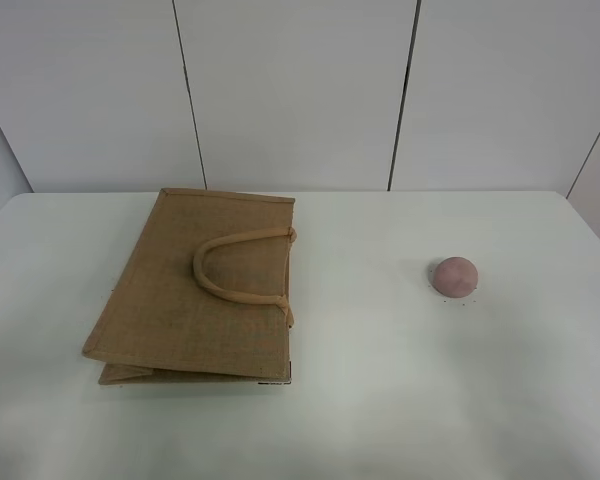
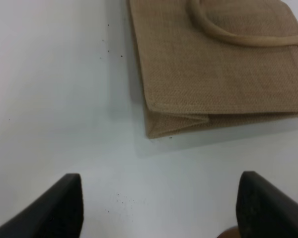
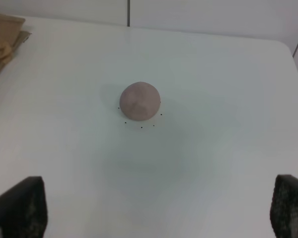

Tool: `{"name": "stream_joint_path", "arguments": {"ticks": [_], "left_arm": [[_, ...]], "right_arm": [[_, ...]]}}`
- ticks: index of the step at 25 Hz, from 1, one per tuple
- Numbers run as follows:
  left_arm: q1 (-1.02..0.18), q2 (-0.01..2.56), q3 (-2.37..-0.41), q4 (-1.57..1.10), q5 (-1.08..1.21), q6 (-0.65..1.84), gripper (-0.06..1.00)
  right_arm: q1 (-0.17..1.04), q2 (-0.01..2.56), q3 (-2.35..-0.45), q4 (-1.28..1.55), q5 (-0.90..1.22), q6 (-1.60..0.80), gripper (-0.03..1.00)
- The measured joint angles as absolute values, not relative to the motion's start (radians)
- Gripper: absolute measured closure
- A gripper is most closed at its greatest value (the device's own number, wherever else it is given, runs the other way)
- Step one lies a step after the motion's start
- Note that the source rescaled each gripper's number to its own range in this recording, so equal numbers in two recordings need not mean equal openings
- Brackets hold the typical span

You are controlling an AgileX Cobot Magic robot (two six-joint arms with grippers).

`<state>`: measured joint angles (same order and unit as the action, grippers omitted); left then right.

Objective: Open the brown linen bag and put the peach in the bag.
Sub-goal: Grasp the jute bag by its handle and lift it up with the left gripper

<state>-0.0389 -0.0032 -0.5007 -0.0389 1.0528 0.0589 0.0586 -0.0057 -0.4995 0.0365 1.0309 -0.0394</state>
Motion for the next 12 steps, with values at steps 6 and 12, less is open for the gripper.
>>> {"name": "stream_joint_path", "arguments": {"ticks": [6,12], "left_arm": [[-0.039,-0.003,-0.501,-0.039,1.053,0.059,-0.01],[-0.039,-0.003,-0.513,-0.039,1.047,0.060,-0.01]], "right_arm": [[0.059,-0.006,-0.499,0.037,1.031,-0.039,-0.03],[0.059,-0.006,-0.499,0.037,1.031,-0.039,-0.03]]}}
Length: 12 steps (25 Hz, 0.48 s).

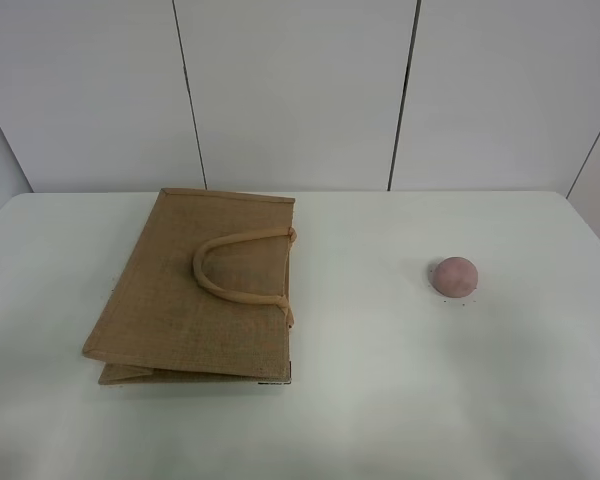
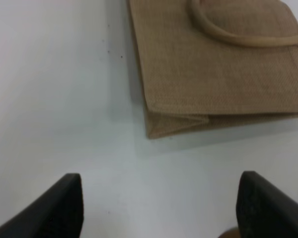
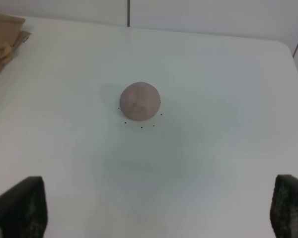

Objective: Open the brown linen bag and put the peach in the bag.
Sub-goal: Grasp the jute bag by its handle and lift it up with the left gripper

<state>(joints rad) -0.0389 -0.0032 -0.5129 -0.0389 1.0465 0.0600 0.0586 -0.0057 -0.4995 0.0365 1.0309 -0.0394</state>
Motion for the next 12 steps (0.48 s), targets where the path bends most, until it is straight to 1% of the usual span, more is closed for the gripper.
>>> {"name": "stream_joint_path", "arguments": {"ticks": [4,8,12], "left_arm": [[-0.039,0.106,-0.600,-0.039,1.045,0.060,-0.01],[-0.039,0.362,-0.729,-0.039,1.022,0.064,-0.01],[-0.039,0.662,-0.868,-0.039,0.953,0.064,-0.01]], "right_arm": [[0.059,-0.006,-0.499,0.037,1.031,-0.039,-0.03],[0.059,-0.006,-0.499,0.037,1.031,-0.039,-0.03],[0.059,-0.006,-0.499,0.037,1.031,-0.039,-0.03]]}}
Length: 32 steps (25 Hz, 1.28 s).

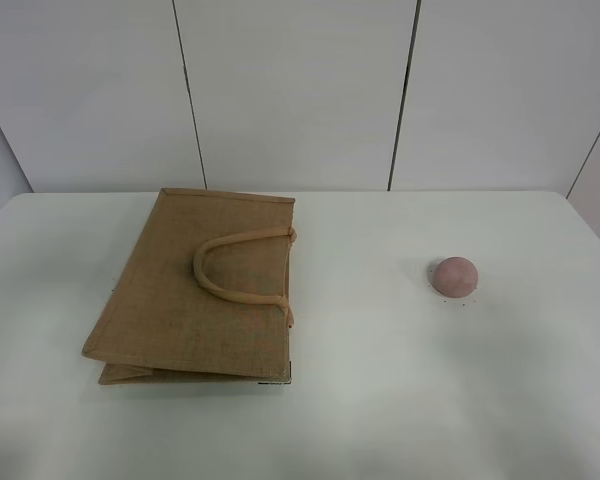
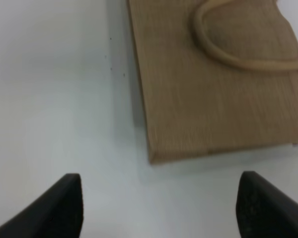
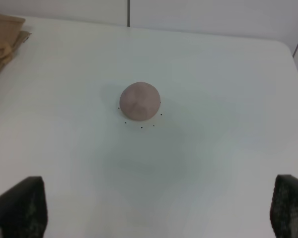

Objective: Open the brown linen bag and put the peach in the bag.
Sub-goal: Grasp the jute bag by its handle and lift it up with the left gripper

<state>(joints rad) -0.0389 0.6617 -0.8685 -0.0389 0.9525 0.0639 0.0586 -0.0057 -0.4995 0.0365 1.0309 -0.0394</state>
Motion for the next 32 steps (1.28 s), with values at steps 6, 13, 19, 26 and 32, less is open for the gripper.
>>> {"name": "stream_joint_path", "arguments": {"ticks": [6,13,19,26,32], "left_arm": [[-0.039,1.130,-1.093,-0.039,0.912,0.064,-0.01],[-0.039,1.619,-1.376,-0.039,0.936,0.060,-0.01],[-0.053,1.881,-1.562,-0.039,0.994,-0.054,-0.01],[-0.168,2.014,-1.605,-0.097,0.962,-0.128,-0.01],[-0.269,2.077,-1.615,-0.113,0.882,-0.162,-0.01]], "right_arm": [[0.059,-0.006,-0.499,0.037,1.031,-0.039,-0.03],[0.059,-0.006,-0.499,0.037,1.031,-0.039,-0.03],[0.059,-0.006,-0.499,0.037,1.031,-0.039,-0.03],[0.059,-0.006,-0.499,0.037,1.031,-0.039,-0.03],[0.059,-0.006,-0.499,0.037,1.031,-0.039,-0.03]]}}
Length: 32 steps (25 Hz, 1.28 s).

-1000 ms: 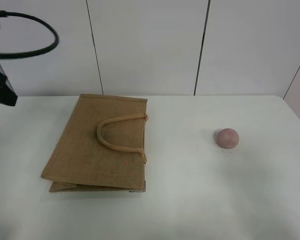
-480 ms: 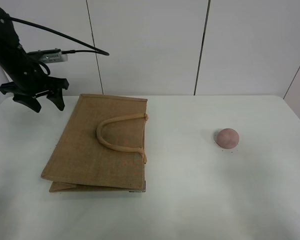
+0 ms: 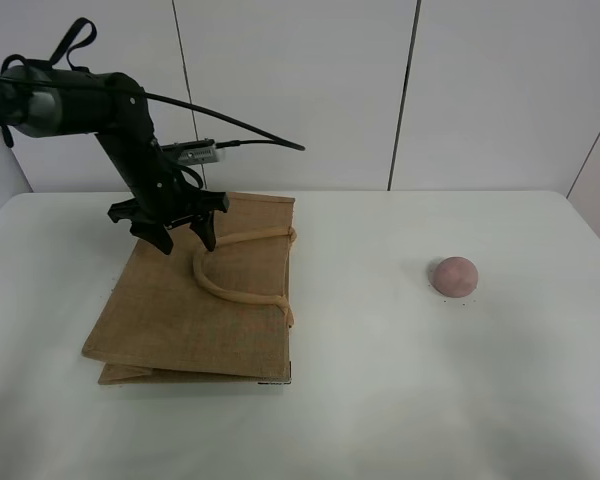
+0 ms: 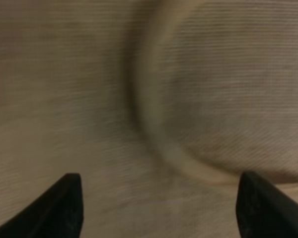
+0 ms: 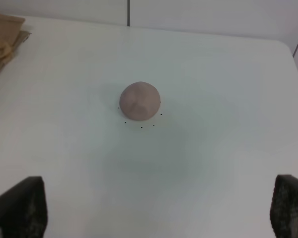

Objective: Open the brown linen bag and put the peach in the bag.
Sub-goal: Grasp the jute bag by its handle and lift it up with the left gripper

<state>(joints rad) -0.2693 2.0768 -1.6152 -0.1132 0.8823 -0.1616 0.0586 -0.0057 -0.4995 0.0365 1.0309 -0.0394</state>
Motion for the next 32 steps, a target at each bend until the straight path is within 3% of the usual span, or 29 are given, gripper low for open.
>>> {"name": "stream_joint_path", "arguments": {"ticks": [25,28,31,32], "left_arm": [[-0.279,2.297,-1.662,-0.029,0.777,-0.168,-0.01],[-0.279,2.299,-1.662,-0.024,0.779,-0.168,0.12],[-0.279,2.299,-1.664,-0.031,0.781,-0.168,0.48],[-0.280,2.299,-1.664,-0.030,0.782,-0.168,0.64]], "right_arm": [[0.059,-0.006,-0.499,0.037,1.031,-0.039,-0.03],[0.059,-0.006,-0.499,0.037,1.031,-0.039,-0.03],[0.059,-0.006,-0.499,0.037,1.031,-0.039,-0.03],[0.059,-0.006,-0.499,0.037,1.031,-0.039,-0.03]]}}
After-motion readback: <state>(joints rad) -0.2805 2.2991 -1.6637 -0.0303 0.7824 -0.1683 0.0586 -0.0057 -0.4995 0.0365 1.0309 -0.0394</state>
